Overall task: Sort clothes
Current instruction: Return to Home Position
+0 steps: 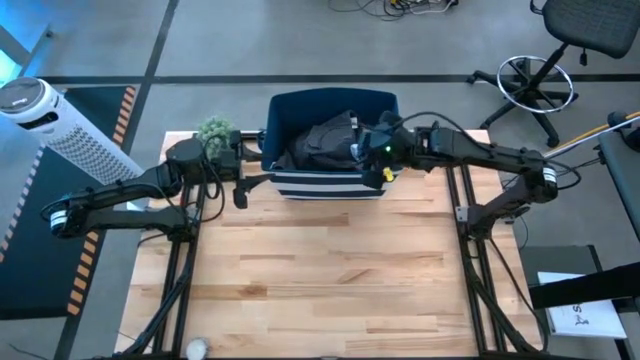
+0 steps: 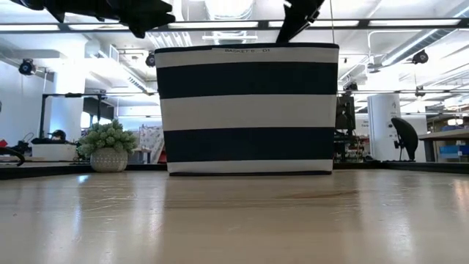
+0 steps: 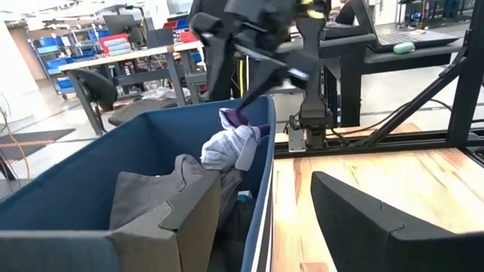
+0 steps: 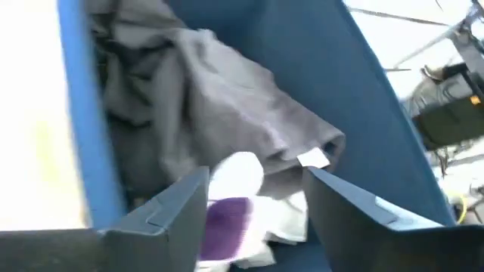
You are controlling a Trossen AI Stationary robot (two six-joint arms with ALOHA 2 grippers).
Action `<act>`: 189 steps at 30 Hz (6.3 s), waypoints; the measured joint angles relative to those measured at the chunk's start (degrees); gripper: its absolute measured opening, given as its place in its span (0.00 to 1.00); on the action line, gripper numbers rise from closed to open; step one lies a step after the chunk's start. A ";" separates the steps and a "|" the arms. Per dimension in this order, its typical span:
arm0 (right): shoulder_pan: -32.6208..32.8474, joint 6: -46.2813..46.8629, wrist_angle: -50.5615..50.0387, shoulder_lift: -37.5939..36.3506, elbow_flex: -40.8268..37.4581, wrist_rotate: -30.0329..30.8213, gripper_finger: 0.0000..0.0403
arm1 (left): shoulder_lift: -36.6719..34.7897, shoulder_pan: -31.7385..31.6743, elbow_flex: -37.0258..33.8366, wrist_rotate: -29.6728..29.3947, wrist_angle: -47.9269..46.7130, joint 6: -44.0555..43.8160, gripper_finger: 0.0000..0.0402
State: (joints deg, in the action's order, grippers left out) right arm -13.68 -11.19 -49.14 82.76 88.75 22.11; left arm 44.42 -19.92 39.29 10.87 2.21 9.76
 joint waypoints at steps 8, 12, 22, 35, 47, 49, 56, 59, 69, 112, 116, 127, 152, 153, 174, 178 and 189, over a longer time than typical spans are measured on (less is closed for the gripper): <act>-11.82 0.59 0.48 3.91 0.00 -20.97 0.04 | 0.15 0.00 0.02 0.00 0.18 0.02 0.49; -15.72 -1.19 0.86 8.11 0.00 -31.86 0.04 | 0.13 -0.01 0.02 0.00 0.15 0.04 0.49; -19.73 0.66 7.03 19.02 0.50 -44.38 0.00 | 0.11 0.02 0.02 0.00 -0.21 0.13 0.49; -20.95 0.57 15.05 9.01 -0.35 -42.40 0.00 | 0.11 0.02 0.02 0.00 -0.13 0.13 0.49; -20.83 5.41 24.03 5.10 -0.09 -32.35 0.00 | 0.44 0.00 0.02 -0.51 2.22 0.28 0.49; -20.84 5.48 23.61 7.67 -0.11 -32.64 0.00 | 0.44 -0.01 0.02 -0.50 2.19 0.44 0.49; -20.84 5.54 23.67 16.85 -0.15 -32.92 0.00 | 0.46 0.02 0.02 -0.88 2.14 0.46 0.49; -20.84 5.32 23.62 19.92 -0.15 -32.99 0.00 | 0.46 0.02 0.02 -1.32 2.06 0.46 0.49; -21.00 2.26 19.37 25.93 0.00 -32.61 0.00 | 0.46 0.00 0.02 -1.44 1.99 0.27 0.49; -2.31 -2.48 55.28 -28.13 -52.49 -34.81 0.00 | -4.80 23.43 -4.65 -20.39 -4.31 1.84 0.00; -2.31 -1.59 56.44 -31.40 -56.49 -35.13 0.00 | -7.46 25.94 -8.39 -20.39 -3.72 -0.45 0.00; -2.83 0.00 60.26 -40.75 -67.10 -40.11 0.00 | -21.20 26.51 -22.68 -16.34 2.05 -4.57 0.00; -8.10 7.90 51.64 -82.60 -86.31 -39.55 0.00 | -44.44 26.48 -32.72 -23.99 -10.18 -7.79 0.00; -8.09 8.13 50.81 -82.94 -86.34 -38.95 0.00 | -44.46 26.48 -32.72 -24.91 -10.28 -7.91 0.00; -5.56 7.30 67.21 -78.05 -88.00 -36.12 0.00 | -44.44 26.57 -33.09 -36.95 -8.23 -5.94 0.00; -4.76 6.81 66.99 -78.08 -88.02 -40.77 0.00 | -44.44 26.57 -33.33 -37.51 -8.33 -5.81 0.00; 3.46 8.35 63.63 -82.42 -88.06 -39.95 0.00 | -44.44 26.60 -33.44 -39.75 -8.19 -5.59 0.00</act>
State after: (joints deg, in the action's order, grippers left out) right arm -10.22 -2.84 14.48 0.34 0.69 -17.84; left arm -0.01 6.68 5.85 -28.88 -5.98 4.17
